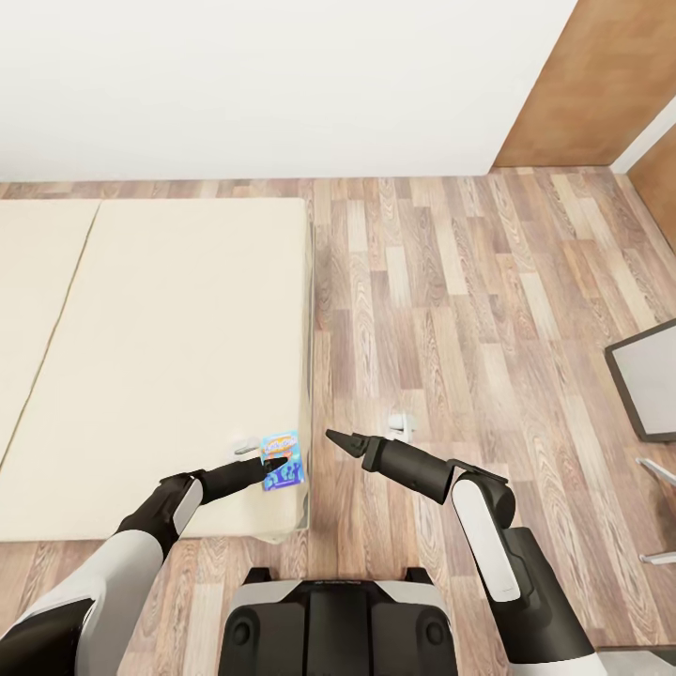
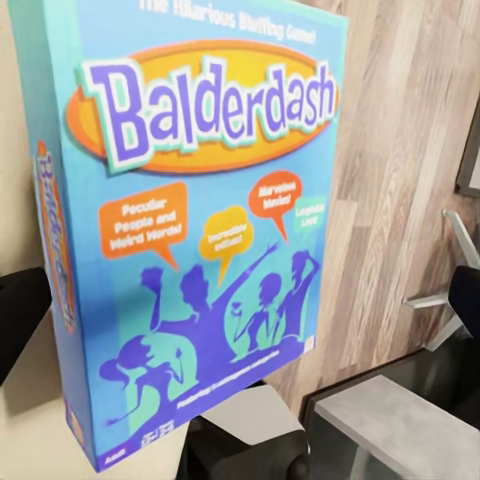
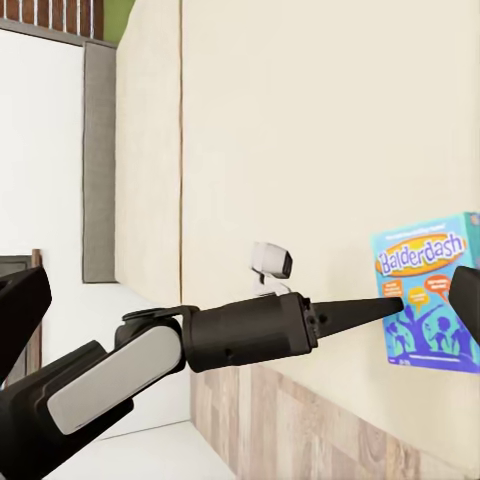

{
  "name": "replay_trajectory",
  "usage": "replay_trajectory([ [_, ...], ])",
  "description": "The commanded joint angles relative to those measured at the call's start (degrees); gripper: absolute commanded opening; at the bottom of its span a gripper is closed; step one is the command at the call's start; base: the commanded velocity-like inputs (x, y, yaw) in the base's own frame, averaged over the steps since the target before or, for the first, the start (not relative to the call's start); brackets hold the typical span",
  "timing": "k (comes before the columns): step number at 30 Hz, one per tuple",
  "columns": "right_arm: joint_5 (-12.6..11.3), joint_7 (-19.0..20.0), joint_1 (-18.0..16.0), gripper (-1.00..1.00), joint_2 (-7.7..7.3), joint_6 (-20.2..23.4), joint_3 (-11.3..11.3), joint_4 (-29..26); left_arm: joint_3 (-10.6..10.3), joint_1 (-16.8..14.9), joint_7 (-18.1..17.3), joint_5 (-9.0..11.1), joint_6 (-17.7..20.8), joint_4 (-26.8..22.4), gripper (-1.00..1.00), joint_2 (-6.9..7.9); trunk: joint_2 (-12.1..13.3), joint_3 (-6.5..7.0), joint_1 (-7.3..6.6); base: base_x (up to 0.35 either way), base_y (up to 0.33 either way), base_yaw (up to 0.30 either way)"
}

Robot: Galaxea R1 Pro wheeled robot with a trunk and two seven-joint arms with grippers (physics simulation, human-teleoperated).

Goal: Put all the toys in the child's room - the three board games (two on the bed and one on the table), the two jigsaw puzzles on the table, and the tennis ball on the table - inside the toy box on the table in the child's room.

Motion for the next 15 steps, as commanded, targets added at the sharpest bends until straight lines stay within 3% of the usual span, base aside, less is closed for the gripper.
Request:
replay_trajectory([
  [1,-0.01,0.12,-0.02,1.0,0.01,0.3,-0.08,-0.03,0.22,-0.02,-0.17,0.35,0.56,0.0,1.0,-0.02,-0.06,-0.07,0.02,0.0,0.0,0.0],
  [15,-0.09,0.19,-0.02,1.0,-0.14,0.22,0.0,-0.03,0.13,-0.02,-0.33,0.4,0.56,0.01,1.0,-0.02,-0.06,-0.15,0.02,0.0,0.0,0.0],
])
